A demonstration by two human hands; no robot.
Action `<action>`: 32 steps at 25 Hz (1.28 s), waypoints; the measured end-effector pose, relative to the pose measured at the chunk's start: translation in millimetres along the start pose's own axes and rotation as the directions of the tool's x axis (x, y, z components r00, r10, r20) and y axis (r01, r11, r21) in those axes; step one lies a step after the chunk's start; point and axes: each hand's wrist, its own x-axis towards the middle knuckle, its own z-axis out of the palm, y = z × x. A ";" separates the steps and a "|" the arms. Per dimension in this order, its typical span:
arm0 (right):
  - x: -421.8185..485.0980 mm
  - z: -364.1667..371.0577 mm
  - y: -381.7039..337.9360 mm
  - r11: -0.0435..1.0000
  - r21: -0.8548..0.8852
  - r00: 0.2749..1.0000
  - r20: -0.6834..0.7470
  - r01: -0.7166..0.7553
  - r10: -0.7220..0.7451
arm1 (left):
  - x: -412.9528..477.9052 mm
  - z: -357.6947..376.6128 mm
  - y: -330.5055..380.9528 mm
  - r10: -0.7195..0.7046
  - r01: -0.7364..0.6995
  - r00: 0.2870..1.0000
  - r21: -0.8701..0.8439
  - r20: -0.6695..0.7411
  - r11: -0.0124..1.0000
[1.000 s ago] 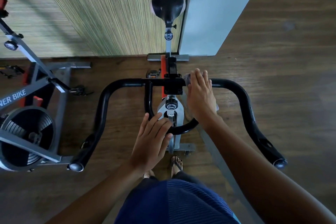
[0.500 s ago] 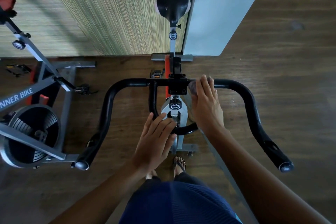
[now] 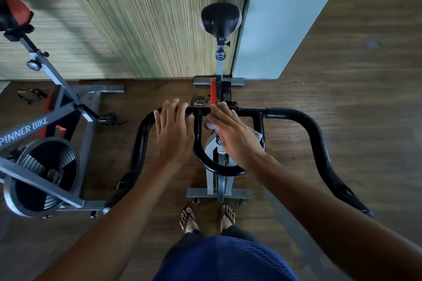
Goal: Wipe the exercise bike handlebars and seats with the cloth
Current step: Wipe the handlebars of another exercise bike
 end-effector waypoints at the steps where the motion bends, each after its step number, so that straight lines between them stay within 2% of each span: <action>1: 4.2 1.6 2.4 0.997 -0.065 0.997 0.061 0.049 -0.045 | -1.8 1.4 -3.1 -0.010 0.010 1.000 0.018 0.023 1.000; 4: 5.8 -11.9 14.5 0.985 -0.122 0.969 0.228 0.122 -0.091 | -9.2 4.9 -12.0 -0.009 0.002 0.996 0.083 0.085 0.997; 8: 2.9 -25.2 13.4 0.969 -0.162 0.934 0.335 0.184 -0.121 | -9.3 2.1 -14.1 0.016 -0.026 0.996 0.118 0.087 0.993; 12: 4.8 -30.4 30.0 0.966 -0.108 0.928 0.319 0.236 -0.191 | -6.6 0.3 -14.8 0.018 -0.033 0.994 0.141 0.104 0.989; 15: 29.6 -28.3 43.0 0.905 -0.178 0.907 0.254 0.385 -0.336 | -5.3 1.9 -14.1 0.021 -0.037 0.994 0.142 0.111 0.989; 20: 34.4 -35.8 69.3 0.766 -0.330 0.822 0.370 0.552 -0.433 | -8.6 5.5 -16.7 0.053 -0.070 0.990 0.132 0.132 0.989; 23: 44.0 -33.0 62.9 0.741 -0.363 0.818 0.359 0.566 -0.449 | -12.5 7.6 -18.8 0.113 -0.136 0.978 0.126 0.175 0.983; 28: 45.1 -37.1 70.0 0.707 -0.377 0.798 0.361 0.599 -0.483 | -13.3 8.4 -19.7 0.111 -0.138 0.974 0.127 0.196 0.982; 32: 54.4 -26.6 57.9 0.714 -0.385 0.806 0.377 0.585 -0.457 | -13.8 8.4 -19.3 0.103 -0.136 0.972 0.147 0.211 0.980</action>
